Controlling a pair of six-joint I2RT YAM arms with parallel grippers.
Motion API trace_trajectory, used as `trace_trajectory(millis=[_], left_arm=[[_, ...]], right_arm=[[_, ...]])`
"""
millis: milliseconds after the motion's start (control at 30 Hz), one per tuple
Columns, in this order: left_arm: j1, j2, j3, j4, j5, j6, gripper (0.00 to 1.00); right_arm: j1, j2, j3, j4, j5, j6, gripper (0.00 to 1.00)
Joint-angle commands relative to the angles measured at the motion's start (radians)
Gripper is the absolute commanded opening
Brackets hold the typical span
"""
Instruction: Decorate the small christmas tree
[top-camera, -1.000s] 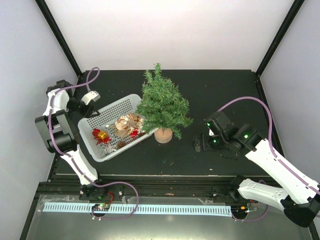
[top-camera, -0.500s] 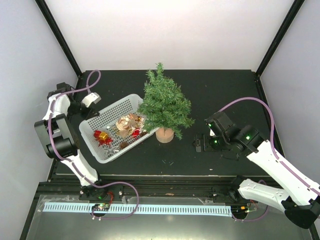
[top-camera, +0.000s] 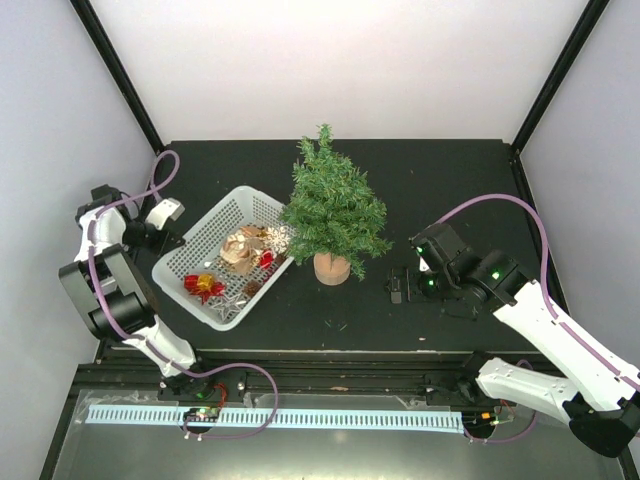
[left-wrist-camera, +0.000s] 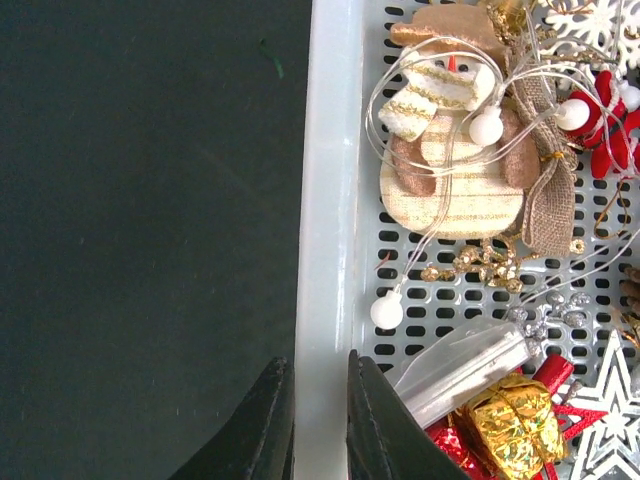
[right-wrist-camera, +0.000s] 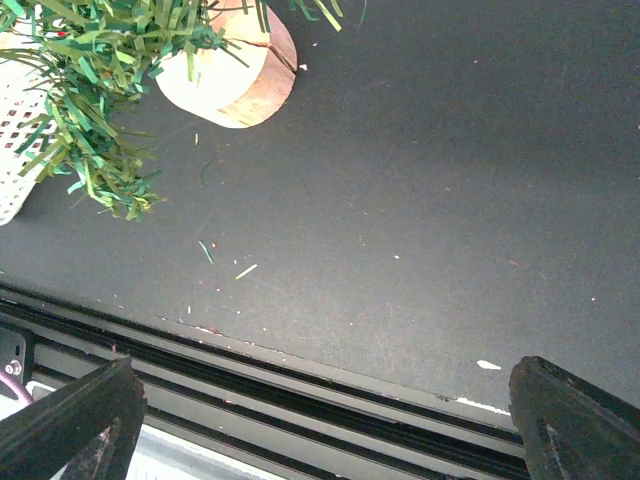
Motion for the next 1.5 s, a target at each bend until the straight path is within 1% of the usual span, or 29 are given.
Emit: trace_trajectory(millis=[0,133,267,367,467,667,733,900,1033,1167,1300,1433,1467], left_arm=[[0.061,-0.056,-0.03,-0.013,-0.012,-0.005,0.06],[0.135,-0.118,-0.068,-0.007,0.0,-0.009,0.04],[0.219,-0.159,-0.103,0.002,0.011,0.005,0.04],[0.247,-0.164,-0.127,-0.013,0.016,0.024,0.04],[0.249,-0.176,-0.153,-0.026,0.031,0.035,0.07],[0.245,-0.19,-0.162,-0.034,0.078,0.031,0.18],[0.245,-0.183,-0.153,-0.035,0.08,0.029,0.22],[0.244,-0.183,-0.097,-0.042,0.099,0.018,0.48],[0.238,-0.182,-0.007,-0.071,0.151,-0.001,0.67],[0.201,-0.176,0.084,-0.081,0.174,-0.035,0.76],[0.175,-0.175,0.133,-0.07,0.181,-0.077,0.81],[0.147,-0.177,0.169,-0.051,0.2,-0.113,0.91],[0.136,-0.174,0.186,-0.05,0.202,-0.126,0.91]], right_arm=[[-0.004,-0.01,-0.002,0.018,-0.003,-0.02,1.0],[-0.004,-0.012,0.001,0.015,-0.003,-0.021,1.0],[-0.003,-0.02,-0.008,0.017,-0.002,-0.021,1.0],[-0.004,-0.025,-0.018,0.023,-0.005,-0.02,1.0],[-0.004,-0.021,-0.022,0.026,-0.008,-0.021,1.0],[-0.004,-0.016,-0.018,0.03,-0.009,-0.021,1.0],[-0.003,-0.018,-0.016,0.029,-0.006,-0.021,1.0],[-0.004,-0.022,-0.018,0.023,-0.001,-0.011,1.0],[-0.005,-0.021,0.003,0.005,0.03,-0.003,1.0],[-0.004,0.0,0.087,-0.048,0.093,-0.021,1.0],[-0.004,0.028,0.188,-0.144,0.157,-0.033,1.0],[-0.007,0.008,0.205,-0.173,0.182,-0.012,1.0],[-0.007,-0.003,0.197,-0.169,0.185,-0.006,1.0]])
